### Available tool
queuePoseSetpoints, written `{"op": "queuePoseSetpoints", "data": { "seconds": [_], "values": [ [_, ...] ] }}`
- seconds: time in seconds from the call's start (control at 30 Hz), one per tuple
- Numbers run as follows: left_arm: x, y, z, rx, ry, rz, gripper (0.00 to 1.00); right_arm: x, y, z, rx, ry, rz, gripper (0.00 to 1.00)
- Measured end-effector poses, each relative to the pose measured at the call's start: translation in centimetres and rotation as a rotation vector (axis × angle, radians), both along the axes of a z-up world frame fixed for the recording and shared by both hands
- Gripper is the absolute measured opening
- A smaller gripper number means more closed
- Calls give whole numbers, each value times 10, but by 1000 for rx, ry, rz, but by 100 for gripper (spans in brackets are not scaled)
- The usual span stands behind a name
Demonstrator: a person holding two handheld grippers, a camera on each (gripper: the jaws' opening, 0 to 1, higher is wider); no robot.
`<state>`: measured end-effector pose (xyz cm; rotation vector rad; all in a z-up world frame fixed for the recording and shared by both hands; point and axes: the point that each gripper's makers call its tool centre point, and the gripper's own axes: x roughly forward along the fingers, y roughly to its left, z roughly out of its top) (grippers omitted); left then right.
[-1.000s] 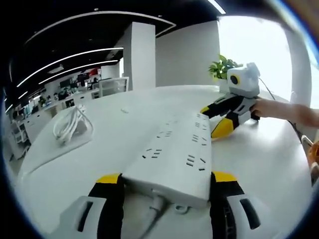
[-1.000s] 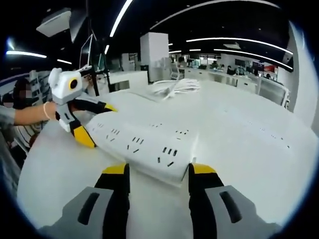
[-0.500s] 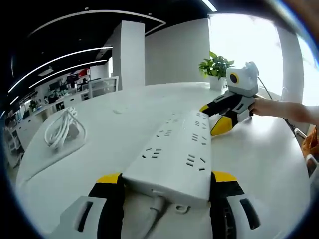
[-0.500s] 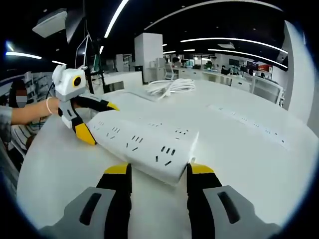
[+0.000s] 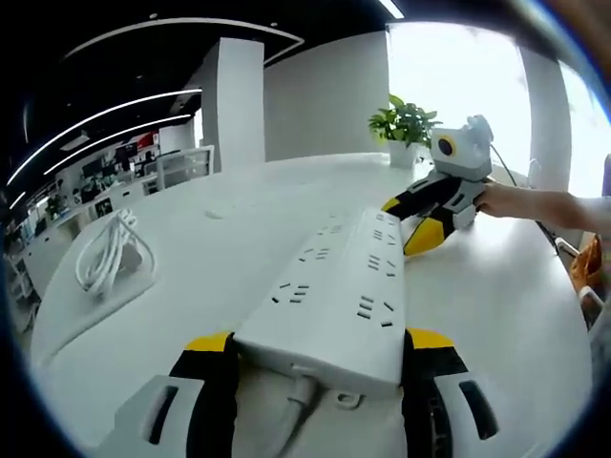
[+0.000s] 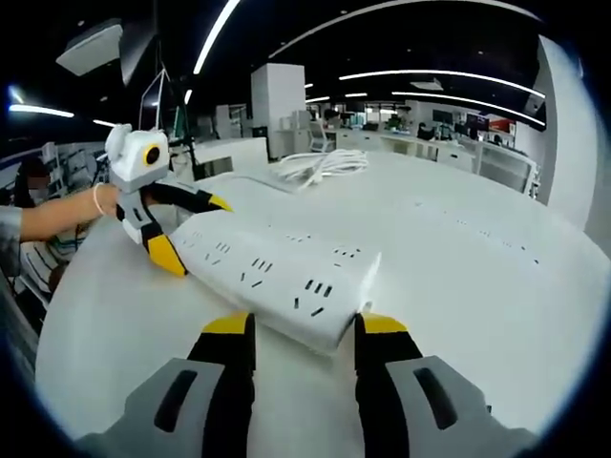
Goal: Straighten the power strip on the desk, plug the charger into it
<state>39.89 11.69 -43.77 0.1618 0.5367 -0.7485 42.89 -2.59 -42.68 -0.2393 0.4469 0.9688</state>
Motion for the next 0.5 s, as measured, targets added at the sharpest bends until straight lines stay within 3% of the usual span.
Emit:
{"op": "queuePoseSetpoints", "data": {
  "seconds": [0.5],
  "values": [
    [4,-5,-2,25,24,-106,70,-7,-10,-1,10,2,-48,36]
  ]
}}
